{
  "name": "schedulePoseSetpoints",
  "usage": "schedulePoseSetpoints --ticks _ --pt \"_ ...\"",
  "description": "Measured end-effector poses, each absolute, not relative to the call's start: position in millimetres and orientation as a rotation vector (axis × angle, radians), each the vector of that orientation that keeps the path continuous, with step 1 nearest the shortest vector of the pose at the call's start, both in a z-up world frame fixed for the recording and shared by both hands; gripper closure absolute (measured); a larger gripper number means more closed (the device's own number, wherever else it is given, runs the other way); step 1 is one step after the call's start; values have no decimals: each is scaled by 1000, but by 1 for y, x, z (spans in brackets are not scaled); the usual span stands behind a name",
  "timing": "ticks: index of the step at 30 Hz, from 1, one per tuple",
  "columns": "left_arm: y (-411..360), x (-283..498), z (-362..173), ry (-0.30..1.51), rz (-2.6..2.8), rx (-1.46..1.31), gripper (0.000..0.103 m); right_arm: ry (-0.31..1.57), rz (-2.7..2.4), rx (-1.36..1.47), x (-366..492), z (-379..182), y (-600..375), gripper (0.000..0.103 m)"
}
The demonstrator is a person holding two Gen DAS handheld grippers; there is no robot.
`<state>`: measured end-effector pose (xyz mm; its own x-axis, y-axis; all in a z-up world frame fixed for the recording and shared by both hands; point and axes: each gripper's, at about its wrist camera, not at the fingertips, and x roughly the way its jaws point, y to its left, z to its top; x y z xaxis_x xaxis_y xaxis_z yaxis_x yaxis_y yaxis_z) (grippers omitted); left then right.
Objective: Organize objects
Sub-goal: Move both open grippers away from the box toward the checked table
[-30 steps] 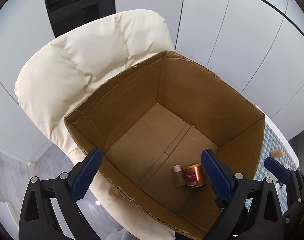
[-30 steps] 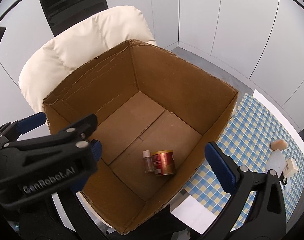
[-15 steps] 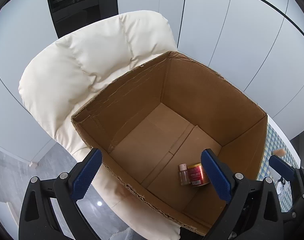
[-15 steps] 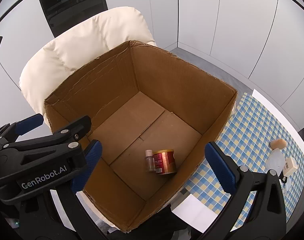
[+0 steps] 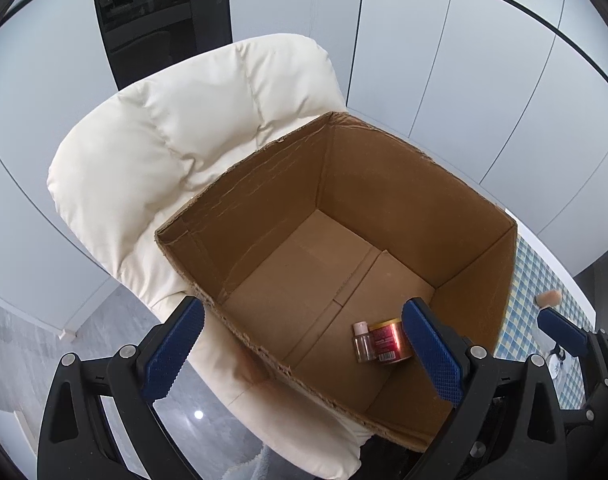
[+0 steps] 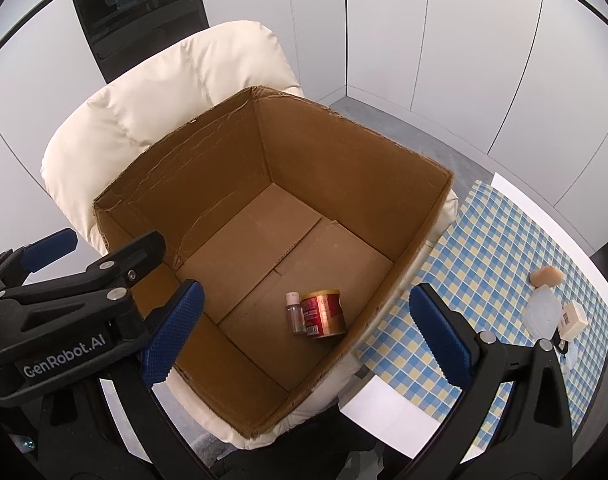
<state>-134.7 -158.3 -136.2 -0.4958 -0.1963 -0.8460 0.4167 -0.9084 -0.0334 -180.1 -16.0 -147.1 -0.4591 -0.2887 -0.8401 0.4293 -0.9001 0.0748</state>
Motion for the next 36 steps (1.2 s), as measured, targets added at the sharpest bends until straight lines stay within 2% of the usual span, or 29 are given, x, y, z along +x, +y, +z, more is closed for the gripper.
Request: schedulePoseSetpoints --ticks 30,36 --pt "-129 -57 -98 338 -2499 1310 4 164 -2411 1321 -106 -113 33 0" --pt "-118 -39 -92 287 -2506 1304 4 155 -2412 1324 -88 -109 46 0"
